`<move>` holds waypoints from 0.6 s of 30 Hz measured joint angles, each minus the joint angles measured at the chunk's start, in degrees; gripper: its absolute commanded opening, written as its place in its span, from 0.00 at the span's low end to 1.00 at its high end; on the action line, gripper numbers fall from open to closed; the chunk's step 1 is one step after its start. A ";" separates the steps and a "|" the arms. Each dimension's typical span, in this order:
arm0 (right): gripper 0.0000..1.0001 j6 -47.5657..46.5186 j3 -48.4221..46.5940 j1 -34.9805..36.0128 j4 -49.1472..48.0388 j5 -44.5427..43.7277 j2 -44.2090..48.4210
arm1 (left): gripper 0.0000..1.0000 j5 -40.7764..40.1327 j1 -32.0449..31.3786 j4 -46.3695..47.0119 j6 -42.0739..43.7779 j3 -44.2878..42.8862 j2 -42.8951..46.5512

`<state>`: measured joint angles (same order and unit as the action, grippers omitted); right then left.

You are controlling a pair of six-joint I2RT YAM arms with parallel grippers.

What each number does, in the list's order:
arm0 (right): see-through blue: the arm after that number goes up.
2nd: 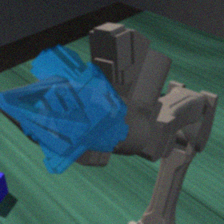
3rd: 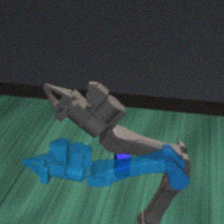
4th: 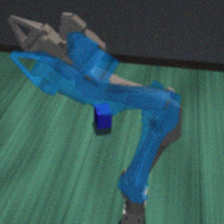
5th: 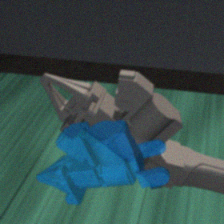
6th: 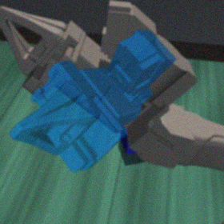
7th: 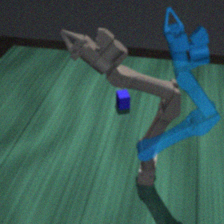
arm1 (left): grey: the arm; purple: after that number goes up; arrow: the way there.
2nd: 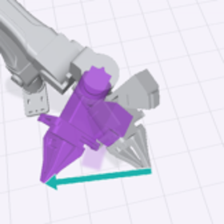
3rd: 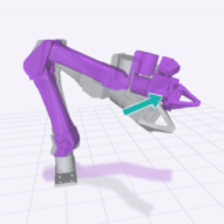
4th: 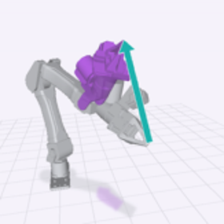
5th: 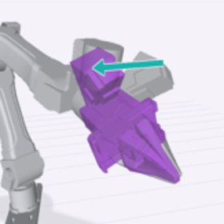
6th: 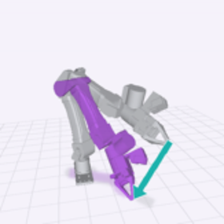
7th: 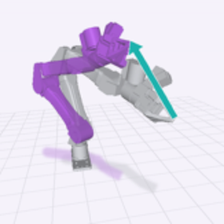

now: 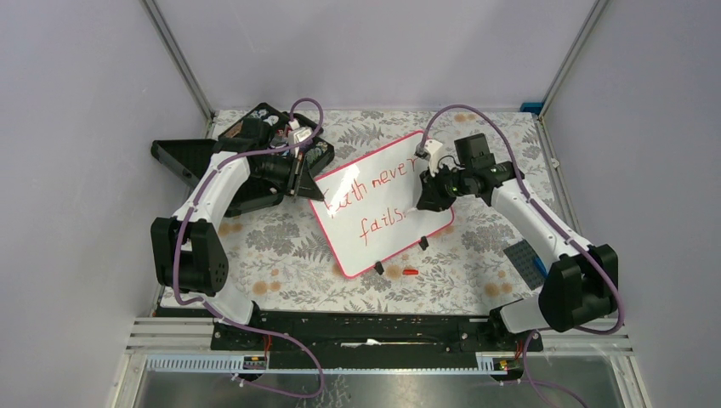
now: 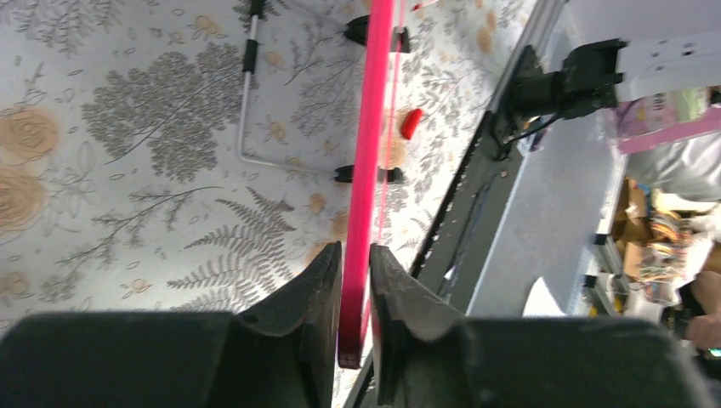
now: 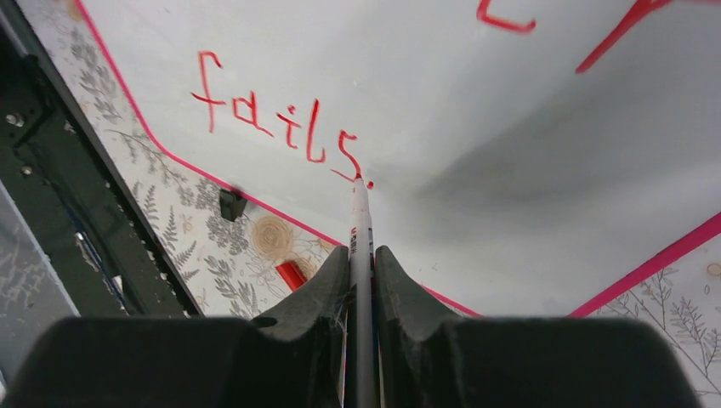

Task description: Write a sentence on the whiteboard

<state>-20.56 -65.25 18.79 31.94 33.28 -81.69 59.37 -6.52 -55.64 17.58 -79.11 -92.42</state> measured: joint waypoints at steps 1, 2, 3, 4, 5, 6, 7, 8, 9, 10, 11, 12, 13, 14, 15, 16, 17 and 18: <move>0.00 0.09 -0.48 0.00 0.31 0.48 0.35 | 0.36 -0.96 -0.07 0.20 0.00 0.00 0.07; 0.00 0.37 -1.22 0.00 0.70 1.07 0.96 | 0.39 -2.05 -0.15 0.33 0.11 0.00 0.07; 0.00 0.59 -1.81 0.00 0.94 1.60 1.42 | 0.44 -3.21 -0.35 0.31 0.11 0.00 0.07; 0.00 0.98 -2.62 -0.04 1.29 2.34 1.97 | 0.47 -4.31 -0.48 0.39 0.17 0.00 0.11; 0.00 1.46 -3.48 -0.13 1.57 3.30 2.54 | 0.50 -5.14 -0.59 0.46 0.31 -0.02 0.20; 0.00 1.79 -4.00 -0.28 1.68 4.04 2.95 | 0.52 -6.16 -0.70 0.44 0.20 -0.04 0.37; 0.00 2.34 -4.50 -0.66 1.66 5.11 3.43 | 0.53 -7.13 -0.76 0.37 0.22 -0.15 0.59; 0.00 2.78 -4.85 -1.16 1.77 6.03 3.80 | 0.53 -8.20 -0.83 0.15 0.17 -0.57 0.85; 0.00 3.28 -5.07 -1.97 1.84 7.13 4.13 | 0.53 -9.14 -0.83 -0.13 0.24 -1.20 1.11; 0.00 3.78 -5.11 -3.02 1.86 8.24 4.37 | 0.54 -10.21 -0.83 -0.68 0.33 -2.34 1.36; 0.00 4.20 -5.11 -4.13 2.01 9.09 4.52 | 0.54 -11.23 -0.83 -1.29 0.55 -3.82 1.51; 0.00 4.68 -5.11 -5.60 2.14 10.25 4.59 | 0.55 -12.02 -0.83 -1.70 0.74 -5.27 1.66; 0.00 5.07 -5.11 -7.06 2.14 11.34 4.59 | 0.55 -12.81 -0.83 -1.97 0.96 -6.82 1.86; 0.00 5.46 -5.11 -8.59 2.14 12.39 4.63 | 0.55 -13.68 -0.83 -2.23 1.18 -8.37 2.10; 0.00 5.90 -5.11 -10.60 2.14 13.66 4.72 | 0.56 -14.43 -0.87 -2.60 1.38 -9.77 2.34; 0.00 6.29 -5.11 -12.48 2.16 14.86 4.83 | 0.56 -15.15 -1.07 -3.28 1.55 -11.50 2.47; 0.00 6.78 -5.09 -14.60 2.10 16.13 4.98 | 0.56 -15.85 -1.27 -3.72 1.77 -13.25 2.49; 0.00 7.17 -5.09 -16.37 2.10 17.31 5.18 | 0.56 -16.52 -1.64 -4.04 1.99 -14.75 2.49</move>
<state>-13.39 -70.35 2.42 34.04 50.59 -76.51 42.85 -8.16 -59.68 19.57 -93.86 -89.93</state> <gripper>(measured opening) 0.207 0.556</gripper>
